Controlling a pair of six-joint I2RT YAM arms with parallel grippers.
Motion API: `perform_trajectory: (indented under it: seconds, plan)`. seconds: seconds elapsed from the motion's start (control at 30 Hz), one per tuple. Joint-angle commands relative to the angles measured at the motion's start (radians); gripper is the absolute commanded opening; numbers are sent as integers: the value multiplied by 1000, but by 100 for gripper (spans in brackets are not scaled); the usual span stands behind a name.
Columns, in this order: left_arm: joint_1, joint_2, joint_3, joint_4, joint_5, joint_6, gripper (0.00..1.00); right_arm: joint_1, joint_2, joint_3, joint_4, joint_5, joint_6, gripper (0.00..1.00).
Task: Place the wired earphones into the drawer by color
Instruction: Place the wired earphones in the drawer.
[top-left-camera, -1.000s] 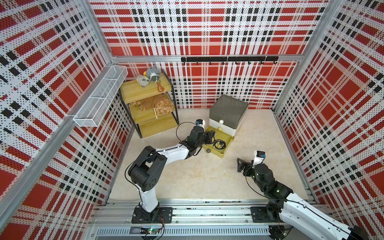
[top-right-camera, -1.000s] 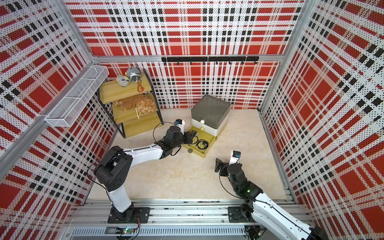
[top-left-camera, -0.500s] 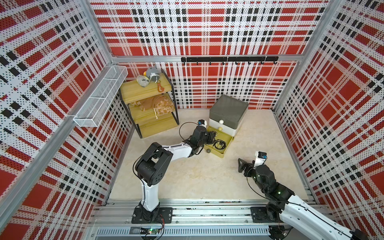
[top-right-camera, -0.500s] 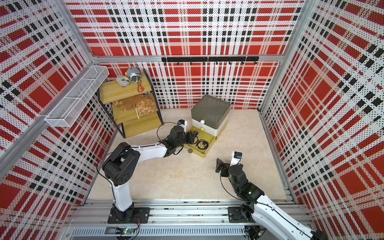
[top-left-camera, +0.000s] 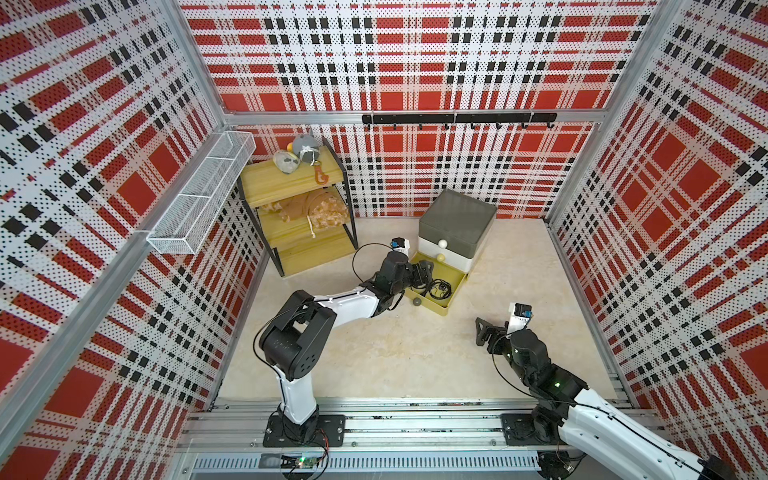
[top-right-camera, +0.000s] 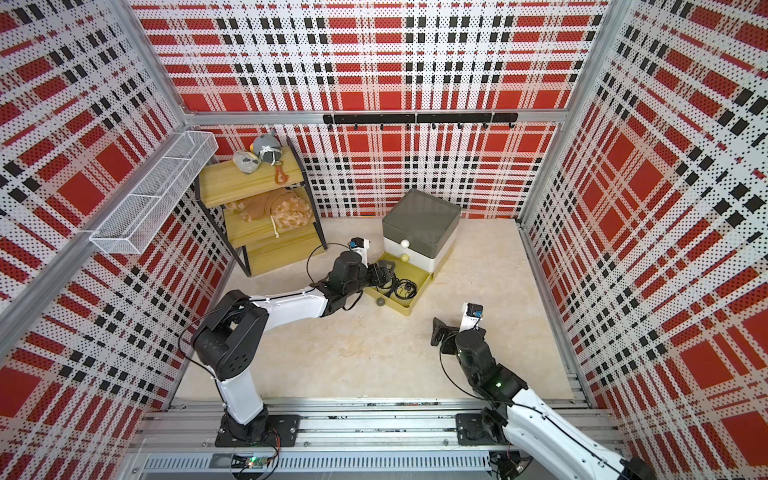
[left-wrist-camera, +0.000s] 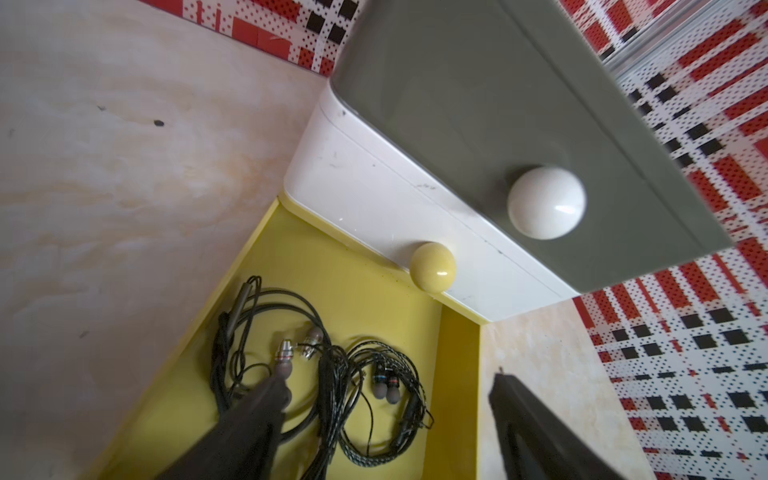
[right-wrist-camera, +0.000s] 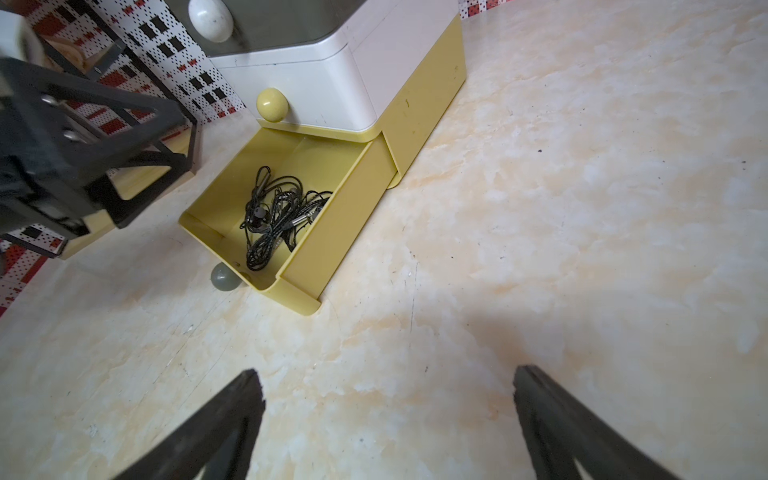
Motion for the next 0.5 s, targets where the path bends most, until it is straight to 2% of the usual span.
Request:
perform_trajectory:
  seconds: [0.0, 0.3, 0.33, 0.47]
  plan:
    - [5, -84, -81, 53, -27, 9, 99, -4, 33, 46, 13, 21, -13, 100]
    - [13, -244, -300, 85, -95, 38, 99, -23, 190, 167, -15, 84, -21, 100]
    - [13, -256, -317, 87, -102, 41, 99, -31, 208, 179, -16, 94, -54, 100]
    - [12, -297, -382, 88, -119, 52, 99, -94, 295, 234, 6, 26, -138, 100]
